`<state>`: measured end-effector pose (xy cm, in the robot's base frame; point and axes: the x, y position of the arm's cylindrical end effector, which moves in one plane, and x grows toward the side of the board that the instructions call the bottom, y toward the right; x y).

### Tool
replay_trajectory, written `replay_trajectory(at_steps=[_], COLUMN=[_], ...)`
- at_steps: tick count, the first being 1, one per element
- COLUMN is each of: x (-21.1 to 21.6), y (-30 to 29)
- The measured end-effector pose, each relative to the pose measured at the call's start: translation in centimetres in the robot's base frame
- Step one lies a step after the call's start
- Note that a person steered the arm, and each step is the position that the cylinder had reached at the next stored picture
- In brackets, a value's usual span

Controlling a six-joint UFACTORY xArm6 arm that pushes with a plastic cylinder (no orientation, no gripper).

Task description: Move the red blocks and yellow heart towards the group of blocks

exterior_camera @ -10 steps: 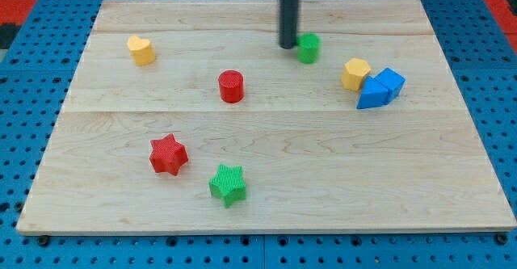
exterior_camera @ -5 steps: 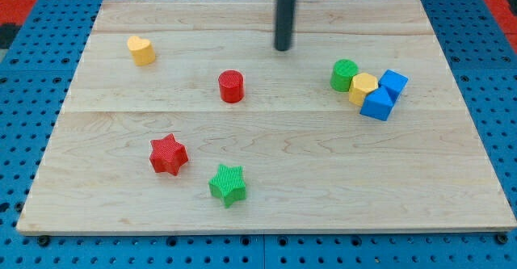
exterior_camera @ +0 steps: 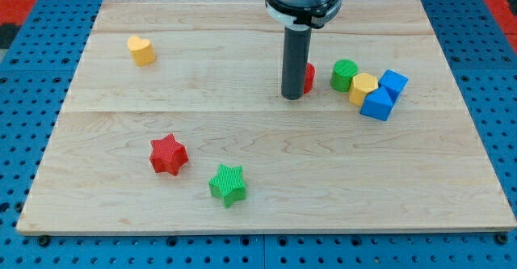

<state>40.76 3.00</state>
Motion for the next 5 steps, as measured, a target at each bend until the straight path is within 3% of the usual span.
replay_trajectory(at_steps=[1,2,3,5], x=[-0.7,-1.5,0.0,1.0], y=[-4.5,3.0,3.3,-15.0])
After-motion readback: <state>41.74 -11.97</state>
